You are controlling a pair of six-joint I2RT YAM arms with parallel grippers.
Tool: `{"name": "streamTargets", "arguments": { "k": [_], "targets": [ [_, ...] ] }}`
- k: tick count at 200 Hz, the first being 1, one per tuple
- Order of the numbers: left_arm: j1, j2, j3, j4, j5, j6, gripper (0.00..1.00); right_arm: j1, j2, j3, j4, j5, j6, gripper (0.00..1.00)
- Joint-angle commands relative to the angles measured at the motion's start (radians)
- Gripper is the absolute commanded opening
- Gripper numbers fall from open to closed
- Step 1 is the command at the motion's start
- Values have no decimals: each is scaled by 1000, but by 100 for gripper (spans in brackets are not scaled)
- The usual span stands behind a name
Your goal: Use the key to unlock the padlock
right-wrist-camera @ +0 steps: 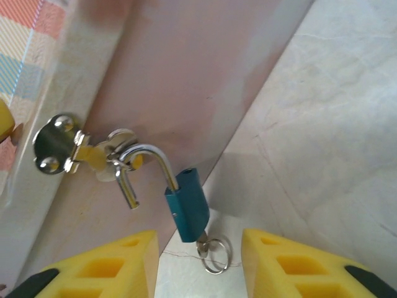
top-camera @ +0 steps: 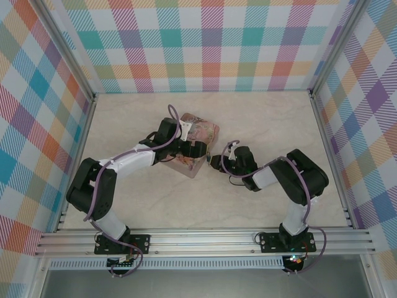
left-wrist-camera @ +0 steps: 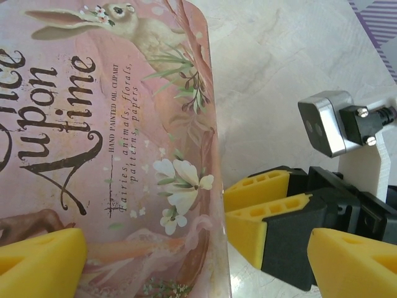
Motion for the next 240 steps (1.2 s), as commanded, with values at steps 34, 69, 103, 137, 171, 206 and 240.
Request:
{"name": "streamTargets", "arguments": {
  "k": [34,69,103,137,171,206,240],
  "targets": [
    [6,-5,-35,-71,17,-39,92,24,58,16,-42,-33,-30,41],
    [6,-8,-35,-69,14,-41,92,28,97,55,-56,-52,-24,37],
    [6,-11,-35,-66,11,-41,92,38,122,68,-82,-48,-14,33],
    [6,-13,-39,-64,7,-41,92,37,136,74,-58,-35,-3,17],
    [8,-23,-47,-69,-2,-37,93,22,93,21,-9,8,2,8],
    [8,-25,-58,-67,4,-28,93,-3,102,-9,126,-24,60,5],
    [8,-28,-72,-73,11,-4,92,-8,109,11,160,-43,94,4]
  ]
}}
